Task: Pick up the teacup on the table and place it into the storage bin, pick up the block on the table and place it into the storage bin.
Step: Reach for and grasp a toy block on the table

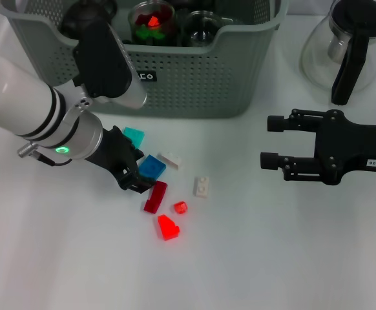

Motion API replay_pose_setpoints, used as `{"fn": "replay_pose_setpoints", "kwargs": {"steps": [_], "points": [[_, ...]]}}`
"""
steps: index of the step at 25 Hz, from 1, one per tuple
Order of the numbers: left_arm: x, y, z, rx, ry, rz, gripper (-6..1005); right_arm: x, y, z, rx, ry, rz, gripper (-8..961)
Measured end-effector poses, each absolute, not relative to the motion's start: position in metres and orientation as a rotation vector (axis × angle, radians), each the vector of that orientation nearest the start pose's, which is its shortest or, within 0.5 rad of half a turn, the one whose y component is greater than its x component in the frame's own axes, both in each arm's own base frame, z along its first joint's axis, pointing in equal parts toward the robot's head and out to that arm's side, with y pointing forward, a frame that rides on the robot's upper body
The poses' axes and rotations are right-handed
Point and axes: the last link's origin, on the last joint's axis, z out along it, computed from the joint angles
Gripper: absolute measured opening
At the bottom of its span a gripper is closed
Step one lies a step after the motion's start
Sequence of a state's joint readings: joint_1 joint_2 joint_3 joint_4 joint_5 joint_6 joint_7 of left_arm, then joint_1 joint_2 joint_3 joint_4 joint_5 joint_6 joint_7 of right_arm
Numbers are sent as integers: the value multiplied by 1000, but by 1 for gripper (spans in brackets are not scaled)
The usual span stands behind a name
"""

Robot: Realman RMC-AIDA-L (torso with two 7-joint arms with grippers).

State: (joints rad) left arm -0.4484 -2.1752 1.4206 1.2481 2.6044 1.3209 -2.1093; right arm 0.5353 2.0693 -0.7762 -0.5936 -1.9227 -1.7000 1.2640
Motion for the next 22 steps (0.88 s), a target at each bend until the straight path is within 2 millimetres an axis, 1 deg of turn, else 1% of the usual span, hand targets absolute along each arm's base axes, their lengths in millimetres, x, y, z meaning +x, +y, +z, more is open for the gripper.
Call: {"fn": "replay_pose_setpoints", "kwargs": {"steps": [7, 22], "points": [[-217, 334, -56, -2743, -490, 479, 592, 244, 308, -11, -2886, 443, 859, 760], [-215, 336, -56, -2739, -479, 480, 593, 246, 307, -11, -2884, 452, 857, 761]]}}
